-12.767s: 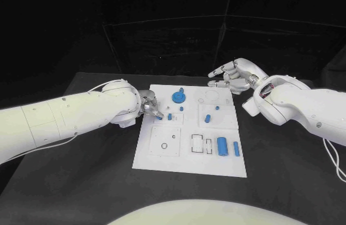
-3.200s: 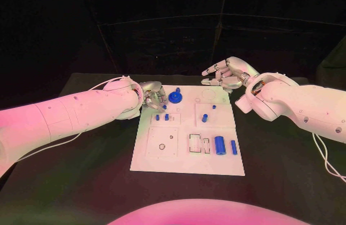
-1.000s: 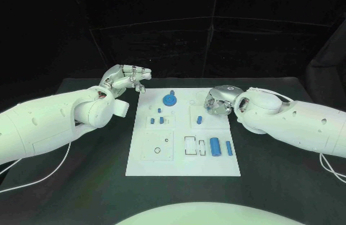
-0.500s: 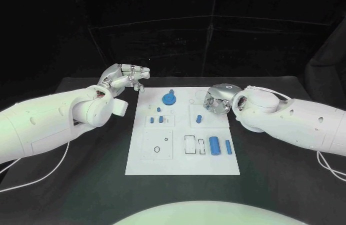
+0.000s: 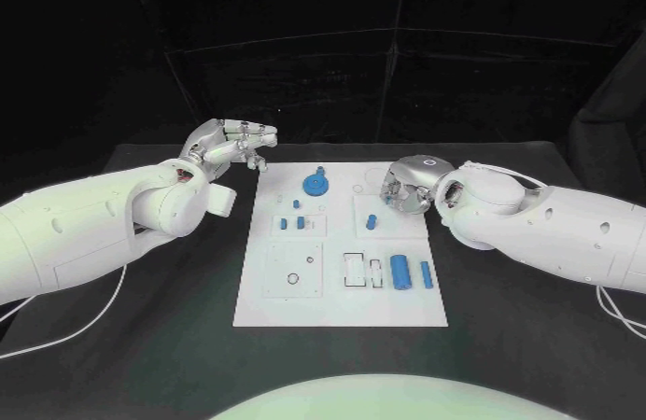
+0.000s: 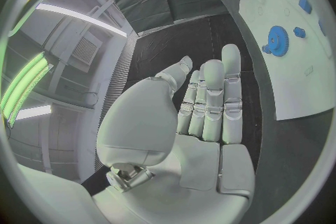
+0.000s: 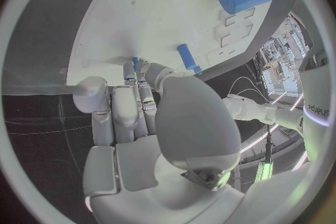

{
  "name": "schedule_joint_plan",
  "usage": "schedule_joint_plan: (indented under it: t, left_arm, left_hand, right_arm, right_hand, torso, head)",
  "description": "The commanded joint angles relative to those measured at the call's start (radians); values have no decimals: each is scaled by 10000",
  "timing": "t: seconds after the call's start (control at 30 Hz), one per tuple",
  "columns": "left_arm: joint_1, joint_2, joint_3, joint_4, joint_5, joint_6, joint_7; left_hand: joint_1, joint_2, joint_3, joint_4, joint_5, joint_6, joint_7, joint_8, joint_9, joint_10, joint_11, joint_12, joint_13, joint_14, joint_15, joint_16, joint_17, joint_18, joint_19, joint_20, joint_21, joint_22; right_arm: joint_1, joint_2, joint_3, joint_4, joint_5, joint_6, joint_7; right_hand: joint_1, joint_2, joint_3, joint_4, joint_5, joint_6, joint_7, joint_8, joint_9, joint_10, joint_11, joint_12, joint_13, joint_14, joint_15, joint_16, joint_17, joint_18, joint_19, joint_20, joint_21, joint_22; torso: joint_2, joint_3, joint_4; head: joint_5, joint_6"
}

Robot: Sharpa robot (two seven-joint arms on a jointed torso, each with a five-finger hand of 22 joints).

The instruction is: Assemble the parts on the task board

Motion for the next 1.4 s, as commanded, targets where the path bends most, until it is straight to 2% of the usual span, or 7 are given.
schedule_joint_plan:
  t: [0.03, 0.43, 0.67, 0.83, 1.13, 1.23, 1.4]
  left_arm:
    - [15, -6, 8, 12, 57, 136, 104]
    - [17, -30, 8, -14, 57, 125, 131]
    - [17, -33, 8, -16, 57, 134, 131]
    - [18, 8, 8, -16, 57, 153, 134]
    - [20, 103, 9, -38, 57, 184, 137]
    - [24, 133, 9, -43, 57, 189, 141]
    - [31, 143, 10, -30, 57, 206, 141]
  left_hand:
    - [45, 47, -40, -14, 19, -21, 17, 37, -13, -45, 8, 38, 13, -21, -10, -25, -8, 127, 25, -65, -66, -9]
    - [59, 64, -43, -24, 22, -32, 19, 34, -14, -62, 9, 53, 16, -30, -7, -25, -22, 126, 27, -64, -77, -17]
    - [63, 70, -43, -26, 21, -35, 19, 33, -15, -67, 10, 57, 16, -34, -6, -28, -29, 125, 28, -64, -80, -20]
    - [66, 73, -44, -28, 21, -36, 20, 33, -15, -70, 10, 59, 16, -36, -6, -29, -34, 125, 28, -64, -81, -21]
    - [66, 73, -44, -28, 21, -36, 20, 33, -15, -70, 10, 59, 16, -36, -6, -29, -34, 125, 28, -64, -81, -21]
    - [78, 90, -44, -35, 22, -39, 22, 33, -15, -81, 12, 72, 19, -45, -5, -33, -50, 125, 30, -63, -89, -28]
    - [78, 90, -44, -35, 22, -39, 22, 33, -15, -81, 12, 72, 19, -45, -5, -33, -50, 125, 30, -63, -89, -28]
  right_arm:
    - [11, -62, 3, 159, -42, -660, -37]
    - [17, -608, 13, 908, 126, -1196, -167]
    - [22, -926, 20, 1991, 345, -1429, -163]
    - [25, -896, 22, 2720, 427, -1501, -132]
    - [9, -86, 11, 2964, 392, -1350, 151]
    - [-221, 309, 1, 2857, 317, -1197, 265]
    - [-579, 783, -10, 2587, 218, -985, 402]
  right_hand:
    - [-100, -32, 44, 5, 22, 99, -2, -39, -2, 23, 75, -65, -13, 297, -65, 75, 9, -65, 68, -11, 64, 29]
    - [-136, -54, 49, 2, 19, 105, -4, -44, -3, 29, 72, -77, -14, 303, -69, 103, 36, -83, 108, -12, 125, 141]
    - [-137, -58, 85, -21, 52, 113, -7, -50, -3, 39, 66, -91, -14, 308, -78, 129, 55, -87, 124, -19, 153, 185]
    - [-136, -57, 97, -28, 62, 113, -7, -52, -3, 41, 65, -95, -14, 309, -80, 134, 56, -88, 127, -22, 157, 191]
    - [-130, -37, 157, -59, 93, 117, 0, -63, -5, 53, 67, -114, -13, 314, -85, 162, 71, -94, 142, -30, 188, 236]
    - [-133, -36, 173, -70, 105, 108, 7, -73, -8, 47, 72, -127, -15, 312, -84, 160, 57, -94, 141, -33, 190, 237]
    - [-134, -36, 181, -77, 112, 102, 10, -78, -10, 43, 75, -134, -16, 311, -83, 158, 50, -93, 139, -34, 190, 235]
  torso:
    - [-9, 8, -6]
    - [-3, -6, 7]
    - [-12, -5, -13]
    - [-18, -24, 39]
    - [6, -30, 49]
    - [-5, -22, 10]
    - [12, -12, 12]
  head:
    - [19, 11]
    - [-12, 25]
    - [93, 19]
    - [130, 26]
    - [414, -52]
    - [614, -155]
    - [784, -202]
